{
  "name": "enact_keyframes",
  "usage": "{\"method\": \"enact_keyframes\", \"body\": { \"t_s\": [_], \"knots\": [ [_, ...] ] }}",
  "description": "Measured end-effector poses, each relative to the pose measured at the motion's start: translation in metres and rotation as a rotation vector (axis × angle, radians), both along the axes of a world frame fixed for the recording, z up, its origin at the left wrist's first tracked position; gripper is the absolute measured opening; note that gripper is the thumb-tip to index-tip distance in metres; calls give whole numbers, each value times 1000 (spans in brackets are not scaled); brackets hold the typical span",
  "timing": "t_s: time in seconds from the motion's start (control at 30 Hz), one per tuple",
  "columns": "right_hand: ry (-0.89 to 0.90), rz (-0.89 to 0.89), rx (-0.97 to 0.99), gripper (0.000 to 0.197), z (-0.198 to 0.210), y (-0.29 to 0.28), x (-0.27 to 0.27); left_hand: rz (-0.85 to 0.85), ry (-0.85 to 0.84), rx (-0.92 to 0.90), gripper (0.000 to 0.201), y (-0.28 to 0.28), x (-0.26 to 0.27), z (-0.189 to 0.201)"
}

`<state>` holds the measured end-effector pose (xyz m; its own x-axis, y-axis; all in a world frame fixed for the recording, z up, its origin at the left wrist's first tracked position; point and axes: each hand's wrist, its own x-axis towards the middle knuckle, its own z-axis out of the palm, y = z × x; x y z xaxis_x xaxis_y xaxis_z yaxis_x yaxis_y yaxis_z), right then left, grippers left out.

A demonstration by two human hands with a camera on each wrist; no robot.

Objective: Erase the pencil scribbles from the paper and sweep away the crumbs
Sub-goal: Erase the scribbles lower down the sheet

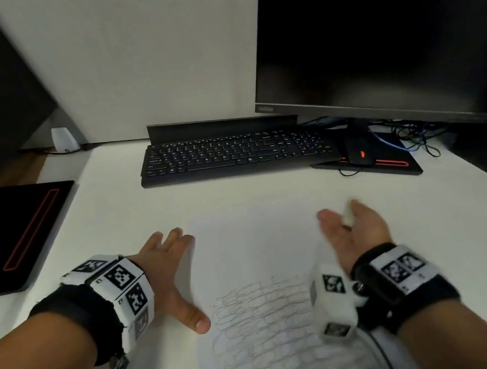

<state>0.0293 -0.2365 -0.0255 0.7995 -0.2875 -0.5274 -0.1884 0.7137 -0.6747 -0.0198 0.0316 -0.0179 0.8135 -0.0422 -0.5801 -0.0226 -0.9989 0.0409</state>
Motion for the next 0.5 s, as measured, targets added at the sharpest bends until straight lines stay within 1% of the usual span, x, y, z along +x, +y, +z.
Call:
{"method": "enact_keyframes", "body": {
  "t_s": [0.03,0.07,0.1,0.17,0.2,0.27,0.33,0.43,0.47,0.5],
  "knots": [
    [-22,-42,-18,26,4,-11,4,0,-4,-4,144,0,1,0],
    [-33,-28,-82,31,5,-16,6,3,-9,-13,144,1,2,-1],
    [-54,37,-146,31,8,-15,4,7,-12,-27,145,2,4,0],
    [-122,255,-337,17,9,-6,-4,22,-26,-52,143,5,8,1],
    [-166,398,-464,11,11,2,-9,34,-45,-60,138,6,9,3],
    [-225,731,-659,12,15,18,-20,54,-93,-61,124,6,8,10],
    [-246,971,-770,9,16,30,-24,58,-117,-57,119,2,4,18],
    [-249,1147,-935,29,12,45,-22,18,-81,-75,125,-5,-3,21],
    [-253,1179,-989,30,12,50,-21,0,-53,-66,126,-7,-4,20],
    [-257,1212,-1039,28,13,55,-18,-17,-25,-45,128,-10,-5,18]
  ]
}}
